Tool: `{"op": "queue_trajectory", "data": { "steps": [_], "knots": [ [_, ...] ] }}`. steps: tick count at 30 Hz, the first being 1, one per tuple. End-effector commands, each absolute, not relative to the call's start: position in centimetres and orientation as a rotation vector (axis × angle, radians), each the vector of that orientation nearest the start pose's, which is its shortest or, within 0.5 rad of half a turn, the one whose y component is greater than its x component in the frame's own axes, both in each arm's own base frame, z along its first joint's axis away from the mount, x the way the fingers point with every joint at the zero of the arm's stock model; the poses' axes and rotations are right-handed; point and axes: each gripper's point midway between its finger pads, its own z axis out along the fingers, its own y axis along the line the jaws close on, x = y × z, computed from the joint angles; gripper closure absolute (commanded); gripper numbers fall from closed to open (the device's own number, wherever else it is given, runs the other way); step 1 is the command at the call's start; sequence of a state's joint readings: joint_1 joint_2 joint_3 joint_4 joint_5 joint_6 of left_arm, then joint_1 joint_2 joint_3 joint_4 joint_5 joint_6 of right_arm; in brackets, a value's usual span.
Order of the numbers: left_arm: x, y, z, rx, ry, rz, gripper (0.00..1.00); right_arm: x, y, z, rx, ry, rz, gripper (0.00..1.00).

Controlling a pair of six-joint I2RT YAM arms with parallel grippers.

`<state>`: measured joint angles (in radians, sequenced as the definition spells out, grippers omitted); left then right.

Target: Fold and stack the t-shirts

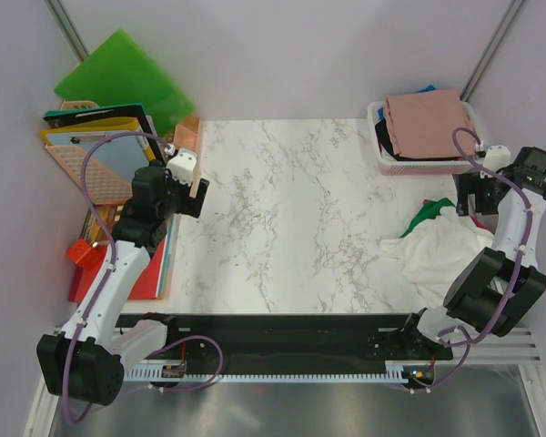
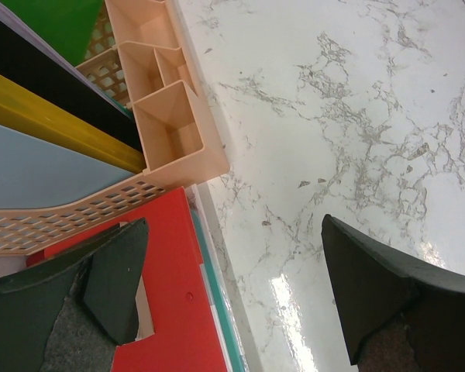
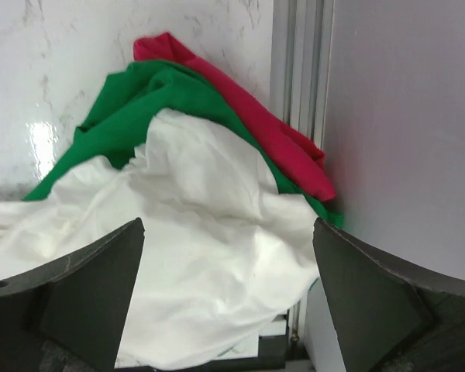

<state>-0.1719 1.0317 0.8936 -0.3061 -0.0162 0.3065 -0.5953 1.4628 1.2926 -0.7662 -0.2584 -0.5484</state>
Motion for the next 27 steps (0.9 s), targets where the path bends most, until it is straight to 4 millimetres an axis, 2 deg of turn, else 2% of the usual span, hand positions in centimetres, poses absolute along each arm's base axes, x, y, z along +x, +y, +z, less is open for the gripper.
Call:
{"op": "queue_trajectory", "data": {
  "steps": [1,6,10,14,17,21,27],
  "knots": [
    [34.1,-4.4,24.1,0.485,1.903,0.109,0.0,28.3,-18.2,15.5,-0.102,2.639,-0.162,0.02],
    [34.4,-4.4,23.9,0.487,1.907,0.111,0.0,25.1,-17.2,12.6,-0.148,2.739,-0.131,0.02],
    [34.5,-4.5,24.0,0.486,1.91,0.107,0.0,24.4,-16.7,11.9,-0.175,2.753,-0.113,0.02],
    [34.4,-4.5,24.2,0.483,1.911,0.105,0.0,25.4,-17.9,10.9,-0.15,2.754,-0.134,0.02],
    [34.1,-4.4,24.1,0.484,1.909,0.109,0.0,26.1,-19.0,9.4,-0.105,2.785,-0.109,0.02],
    [33.9,-4.3,23.7,0.488,1.915,0.112,0.0,26.9,-20.2,8.8,-0.082,2.793,-0.109,0.03],
    [34.2,-4.5,23.9,0.484,1.917,0.105,0.0,28.0,-20.4,7.3,-0.063,2.797,-0.058,0.04]
  ]
}}
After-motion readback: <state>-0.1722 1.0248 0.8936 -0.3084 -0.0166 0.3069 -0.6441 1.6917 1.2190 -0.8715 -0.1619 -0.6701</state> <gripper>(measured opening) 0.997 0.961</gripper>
